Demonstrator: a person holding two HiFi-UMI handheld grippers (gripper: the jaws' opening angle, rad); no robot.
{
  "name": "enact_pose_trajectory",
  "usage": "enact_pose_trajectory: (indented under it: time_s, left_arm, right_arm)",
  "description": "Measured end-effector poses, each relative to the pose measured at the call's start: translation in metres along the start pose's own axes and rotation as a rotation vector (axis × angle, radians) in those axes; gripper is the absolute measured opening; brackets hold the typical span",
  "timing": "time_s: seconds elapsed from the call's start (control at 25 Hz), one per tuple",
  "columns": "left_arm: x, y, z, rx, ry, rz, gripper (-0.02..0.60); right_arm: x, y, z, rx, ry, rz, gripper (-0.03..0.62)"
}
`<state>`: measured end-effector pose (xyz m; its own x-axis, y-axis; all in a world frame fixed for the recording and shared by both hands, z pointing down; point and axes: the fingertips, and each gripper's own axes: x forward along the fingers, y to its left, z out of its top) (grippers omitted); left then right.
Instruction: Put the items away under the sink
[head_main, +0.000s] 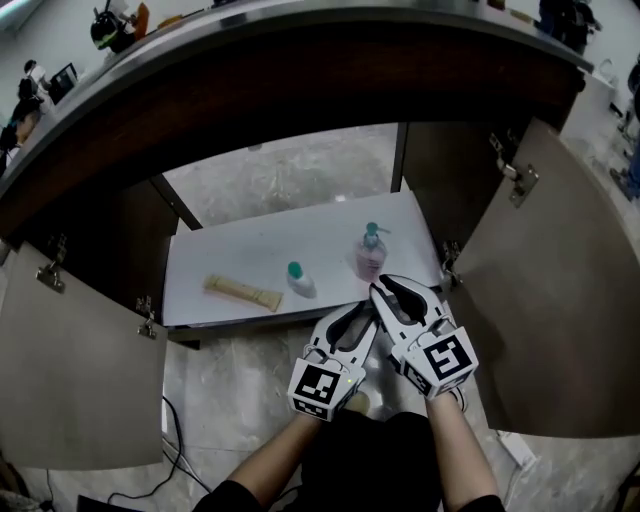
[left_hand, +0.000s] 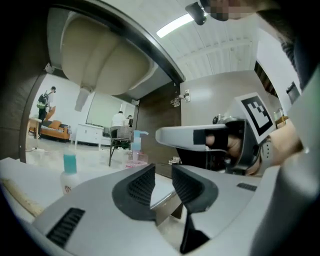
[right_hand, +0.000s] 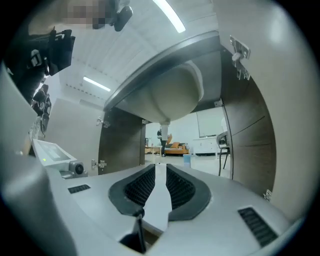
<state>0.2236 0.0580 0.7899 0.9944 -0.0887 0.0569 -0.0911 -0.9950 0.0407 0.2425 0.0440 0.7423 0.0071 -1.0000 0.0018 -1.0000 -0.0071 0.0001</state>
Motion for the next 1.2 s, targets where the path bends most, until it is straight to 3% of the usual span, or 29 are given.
enact_pose_trajectory:
  time_s: [0.08,0.16,0.64,0.84,1.04,1.2]
  left_arm:
    - [-0.012,-0.004,0.011,0.005,-0.03,0.024,0.036]
    - [-0.022,-0.006,0.026,0.005,-0.06,0.044,0.02]
    - [-0.057,-0.029,0.097,0.032,-0.164,0.036,0.011]
    - [-0.051,-0.024,0.116,0.068,-0.209,0.047,0.009]
    - [-0.034,-0.012,0.139,0.069,-0.251,0.112,0.008]
    - [-0.028,-0.011,0.185,0.079,-0.29,0.104,0.008]
  right_arm:
    - [-0.012,0.009,0.006,-0.007,0.006,-0.003,0.057]
    - [-0.023,0.02,0.013,-0.006,0.004,0.005,0.041]
    - [-0.059,0.06,0.063,-0.017,-0.052,-0.03,0.038]
    - [-0.053,0.056,0.074,-0.082,-0.08,-0.065,0.034]
    - [-0.042,0.04,0.108,-0.151,-0.197,-0.114,0.031]
    - [-0.035,0.028,0.143,-0.153,-0.166,-0.178,0.031]
